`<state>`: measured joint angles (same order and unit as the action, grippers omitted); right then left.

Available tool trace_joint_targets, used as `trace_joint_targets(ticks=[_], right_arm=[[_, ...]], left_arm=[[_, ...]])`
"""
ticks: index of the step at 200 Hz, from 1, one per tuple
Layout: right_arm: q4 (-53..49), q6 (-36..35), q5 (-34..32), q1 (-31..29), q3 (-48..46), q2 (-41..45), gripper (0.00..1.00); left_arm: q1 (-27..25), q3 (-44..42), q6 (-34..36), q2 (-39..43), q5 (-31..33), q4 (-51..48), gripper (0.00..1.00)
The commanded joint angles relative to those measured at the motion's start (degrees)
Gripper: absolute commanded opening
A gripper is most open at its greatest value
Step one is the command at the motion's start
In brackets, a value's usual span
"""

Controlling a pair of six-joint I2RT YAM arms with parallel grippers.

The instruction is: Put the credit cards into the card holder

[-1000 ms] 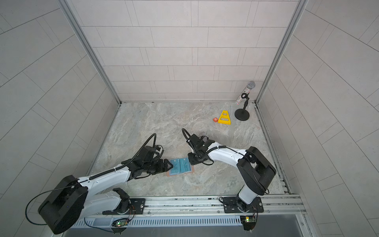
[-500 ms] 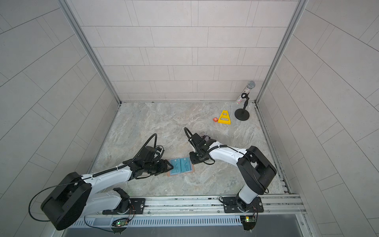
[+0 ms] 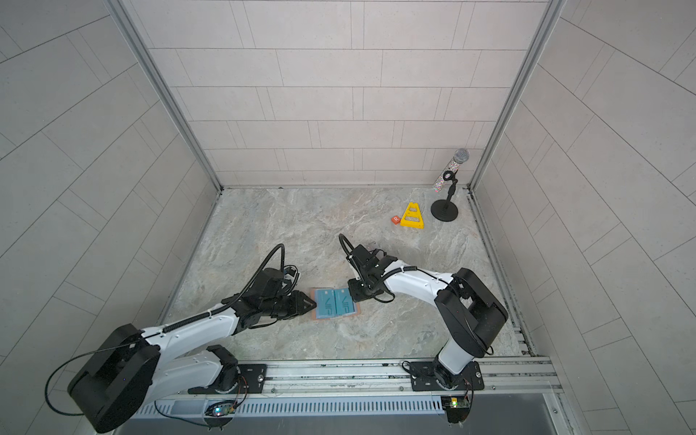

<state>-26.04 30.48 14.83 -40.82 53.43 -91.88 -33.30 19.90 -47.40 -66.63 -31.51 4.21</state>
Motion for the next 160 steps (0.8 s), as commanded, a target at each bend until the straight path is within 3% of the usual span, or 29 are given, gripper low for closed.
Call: trace_joint_targets(ticks=[1, 39, 160], right_arm=[[-0.3, 0.5, 0.0, 0.1, -0.6, 0.7, 0.14], [-0.3, 0.5, -0.1, 0.2, -0.7, 0.9, 0.14], [0.8, 1.4, 1.0, 1.3, -2.3, 3.9, 0.11]], left_arm=[[-0.1, -0.7, -0.7, 0.0, -0.9, 3.1, 0.31], [-0.1, -0.9, -2.1, -0.3, -1.8, 5.8, 0.27], [-3.9, 1.8, -3.8, -4.3, -2.2, 11.4, 0.27]])
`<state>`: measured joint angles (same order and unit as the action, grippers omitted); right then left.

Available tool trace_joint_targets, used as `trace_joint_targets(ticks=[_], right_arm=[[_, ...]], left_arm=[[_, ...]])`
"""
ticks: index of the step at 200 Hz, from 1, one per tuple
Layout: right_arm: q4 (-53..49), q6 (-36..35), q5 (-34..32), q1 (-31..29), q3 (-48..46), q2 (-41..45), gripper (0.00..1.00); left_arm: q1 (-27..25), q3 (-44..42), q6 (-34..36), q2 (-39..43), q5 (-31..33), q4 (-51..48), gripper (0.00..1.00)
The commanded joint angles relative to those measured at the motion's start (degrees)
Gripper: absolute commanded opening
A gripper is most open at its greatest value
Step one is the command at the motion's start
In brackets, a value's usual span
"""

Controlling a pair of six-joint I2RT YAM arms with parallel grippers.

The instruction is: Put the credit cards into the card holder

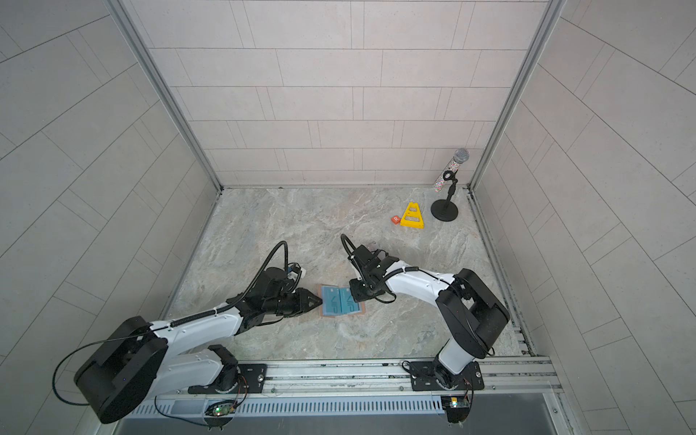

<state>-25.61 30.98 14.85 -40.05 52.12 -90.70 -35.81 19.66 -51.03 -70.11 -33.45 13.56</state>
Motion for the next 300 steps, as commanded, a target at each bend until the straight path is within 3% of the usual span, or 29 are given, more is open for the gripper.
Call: trace_joint_targets(ticks=[1, 80, 179, 300], right_arm=[[0.4, 0.9, 1.0, 0.6, -1.0, 2.7, 0.11], [3.3, 2.1, 5.1, 1.7, -3.2, 3.5, 0.09], [3.5, 3.0, 4.4, 2.4, -5.0, 5.8, 0.08], [2.0, 3.8, 3.2, 4.5, -8.0, 11.6, 0.07]], left_arm=[[-1.4, 2.0, -0.2, -0.9, -0.2, 2.0, 0.27], [-3.5, 4.5, -0.2, -2.8, 1.2, 3.4, 0.27], [-9.0, 11.8, 0.1, -13.2, 1.7, 6.6, 0.26], [-12.0, 17.9, 2.2, -21.8, 0.9, 4.8, 0.30]])
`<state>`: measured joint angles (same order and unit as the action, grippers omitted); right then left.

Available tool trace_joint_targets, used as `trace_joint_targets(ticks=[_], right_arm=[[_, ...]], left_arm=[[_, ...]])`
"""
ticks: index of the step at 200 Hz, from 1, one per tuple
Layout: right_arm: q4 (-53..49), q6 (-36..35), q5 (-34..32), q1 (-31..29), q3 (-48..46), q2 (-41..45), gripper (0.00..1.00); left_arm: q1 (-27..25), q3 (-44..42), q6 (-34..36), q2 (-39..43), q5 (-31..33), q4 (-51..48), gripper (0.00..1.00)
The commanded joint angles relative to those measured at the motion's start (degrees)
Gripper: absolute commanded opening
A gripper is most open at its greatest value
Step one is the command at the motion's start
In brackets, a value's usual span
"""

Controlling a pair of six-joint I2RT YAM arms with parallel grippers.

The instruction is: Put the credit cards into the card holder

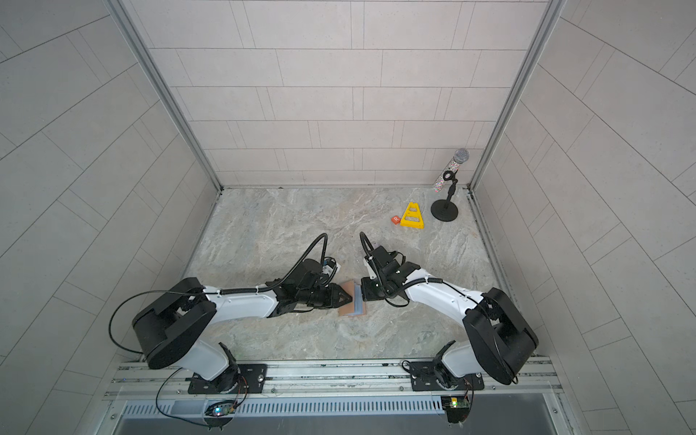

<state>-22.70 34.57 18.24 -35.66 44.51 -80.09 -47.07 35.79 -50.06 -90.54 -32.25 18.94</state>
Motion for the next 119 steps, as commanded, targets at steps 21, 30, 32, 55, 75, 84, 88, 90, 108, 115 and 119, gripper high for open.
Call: trace_joint_targets(ticks=[21, 30, 32, 55, 75, 84, 88, 90, 108, 115, 119], right_arm=[[-1.0, 0.3, -0.5, 0.2, -0.7, 1.5, 0.07], [-1.0, 0.4, -0.6, 0.2, -0.7, 1.8, 0.07], [-1.0, 0.4, -0.6, 0.2, -0.7, 1.8, 0.07], [-1.1, 0.5, -0.5, 0.3, -0.7, 2.5, 0.07], [-1.2, 0.6, -0.1, 0.3, -0.6, 3.2, 0.06], [-1.2, 0.6, 0.4, 0.3, -0.4, 3.3, 0.06], [-1.2, 0.6, 0.7, 0.3, -0.4, 3.4, 0.05], [-1.2, 0.6, 0.9, 0.3, -0.3, 3.4, 0.05], [-1.0, 0.4, 2.3, 0.3, -0.1, 3.3, 0.05], [-0.7, 0.5, 3.0, 0.3, -0.1, 3.2, 0.05], [-0.5, 0.5, 3.4, 0.3, -0.2, 3.2, 0.05]], left_arm=[[-1.1, 2.4, 1.4, -2.2, -0.5, -0.6, 0.34], [-1.1, 2.4, 1.5, -2.4, -0.5, -0.8, 0.35], [-1.2, 2.4, 1.5, -2.5, -0.4, -0.8, 0.35], [-1.2, 2.2, 1.6, -2.6, 0.8, -1.4, 0.34], [-1.3, 2.1, 2.2, -2.6, 1.9, -2.8, 0.28], [-1.3, 2.0, 2.3, -2.7, 2.1, -2.9, 0.24], [-1.4, 2.0, 2.3, -2.9, 2.1, -2.9, 0.23], [-1.4, 2.0, 2.3, -2.9, 2.0, -2.9, 0.22], [-1.5, 2.1, 2.2, -3.5, 2.2, -2.9, 0.15], [-1.6, 2.1, 2.1, -3.8, 2.4, -2.9, 0.14], [-1.6, 2.1, 2.0, -3.9, 2.5, -2.9, 0.14]])
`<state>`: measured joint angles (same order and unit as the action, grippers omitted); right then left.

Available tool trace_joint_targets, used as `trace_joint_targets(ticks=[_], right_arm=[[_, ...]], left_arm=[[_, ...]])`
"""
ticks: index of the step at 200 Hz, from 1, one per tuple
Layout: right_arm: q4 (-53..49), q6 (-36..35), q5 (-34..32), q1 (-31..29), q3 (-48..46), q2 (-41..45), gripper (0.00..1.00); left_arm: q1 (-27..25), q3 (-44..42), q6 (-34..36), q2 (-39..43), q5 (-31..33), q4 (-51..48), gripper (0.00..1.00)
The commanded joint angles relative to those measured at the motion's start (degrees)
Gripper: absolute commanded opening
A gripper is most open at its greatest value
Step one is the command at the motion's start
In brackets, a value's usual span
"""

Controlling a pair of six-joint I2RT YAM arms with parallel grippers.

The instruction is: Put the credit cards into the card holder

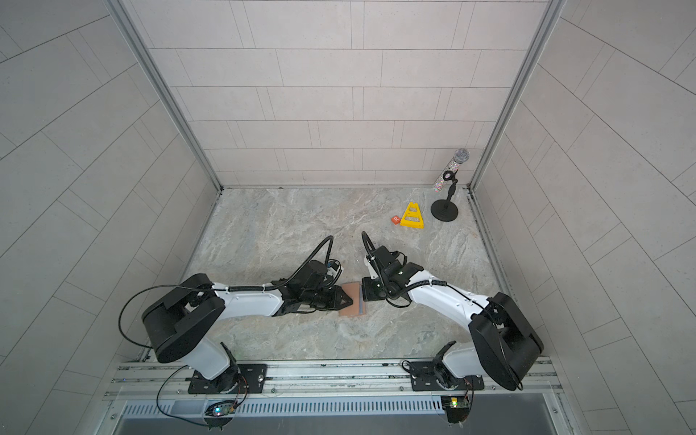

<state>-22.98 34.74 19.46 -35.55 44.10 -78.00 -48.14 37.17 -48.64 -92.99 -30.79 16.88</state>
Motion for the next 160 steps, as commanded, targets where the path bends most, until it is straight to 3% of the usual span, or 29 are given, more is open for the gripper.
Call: trace_joint_targets(ticks=[1, 85, 160], right_arm=[[-0.1, 0.3, 2.3, 0.2, 0.2, 1.1, 0.05], [3.1, 1.5, 5.2, 0.2, 0.3, -1.1, 0.05], [3.3, 1.4, 3.1, 0.1, 0.3, -5.1, 0.05]], left_arm=[[-0.5, 0.8, 0.6, -1.4, 1.0, -0.9, 0.14], [-0.6, 1.3, -0.3, -2.2, 0.4, 0.4, 0.14], [-0.6, 1.7, -0.4, 1.8, -1.6, 0.7, 0.19]])
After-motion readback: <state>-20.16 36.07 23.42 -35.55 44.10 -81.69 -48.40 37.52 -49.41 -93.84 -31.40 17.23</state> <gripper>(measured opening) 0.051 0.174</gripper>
